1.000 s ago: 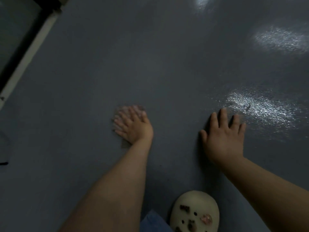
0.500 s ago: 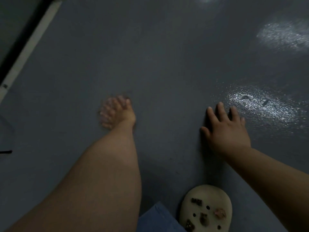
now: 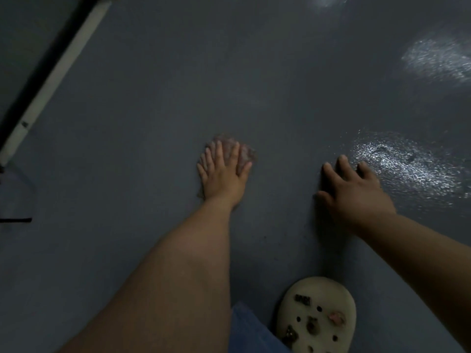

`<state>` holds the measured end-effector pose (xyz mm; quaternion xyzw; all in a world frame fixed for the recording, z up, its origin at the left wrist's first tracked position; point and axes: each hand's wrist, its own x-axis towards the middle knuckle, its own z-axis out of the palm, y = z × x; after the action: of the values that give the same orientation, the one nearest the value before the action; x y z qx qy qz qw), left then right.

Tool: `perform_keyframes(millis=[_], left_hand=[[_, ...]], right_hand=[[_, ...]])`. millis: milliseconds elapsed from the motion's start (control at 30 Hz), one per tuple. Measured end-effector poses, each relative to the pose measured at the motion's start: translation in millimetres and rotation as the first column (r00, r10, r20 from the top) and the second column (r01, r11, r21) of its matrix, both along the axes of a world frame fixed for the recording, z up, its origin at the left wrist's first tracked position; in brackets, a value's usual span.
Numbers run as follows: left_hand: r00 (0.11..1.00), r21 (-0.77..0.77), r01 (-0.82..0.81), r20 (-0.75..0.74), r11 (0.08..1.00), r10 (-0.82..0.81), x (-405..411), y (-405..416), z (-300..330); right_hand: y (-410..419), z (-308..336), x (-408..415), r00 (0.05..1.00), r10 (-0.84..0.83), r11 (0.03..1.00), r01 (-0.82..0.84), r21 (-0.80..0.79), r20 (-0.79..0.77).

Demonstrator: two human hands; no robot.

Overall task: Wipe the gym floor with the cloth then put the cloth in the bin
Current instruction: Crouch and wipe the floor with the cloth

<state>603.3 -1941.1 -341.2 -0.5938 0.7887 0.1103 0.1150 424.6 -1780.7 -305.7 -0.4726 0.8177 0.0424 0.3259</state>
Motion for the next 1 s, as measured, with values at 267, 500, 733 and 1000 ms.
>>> perform_keyframes(millis=[267, 500, 733, 1000], left_hand=[[0.454, 0.056, -0.887, -0.079, 0.459, 0.887, 67, 50, 3], [0.663, 0.045, -0.743, -0.09, 0.668, 0.744, -29, 104, -4], [0.914, 0.05, 0.406, -0.018, 0.913, -0.405, -109, 190, -3], [0.955, -0.021, -0.276, -0.123, 0.961, 0.271, -122, 133, -6]], right_hand=[[40, 8, -10, 0.983, 0.184, 0.983, -0.184, 0.011, -0.004], [83, 8, -11, 0.995, -0.091, 0.995, 0.09, -0.045, -0.034], [125, 12, -27, 0.971, -0.233, 0.972, 0.233, -0.015, -0.047], [153, 13, -41, 0.968, -0.252, 0.967, 0.253, 0.029, -0.015]])
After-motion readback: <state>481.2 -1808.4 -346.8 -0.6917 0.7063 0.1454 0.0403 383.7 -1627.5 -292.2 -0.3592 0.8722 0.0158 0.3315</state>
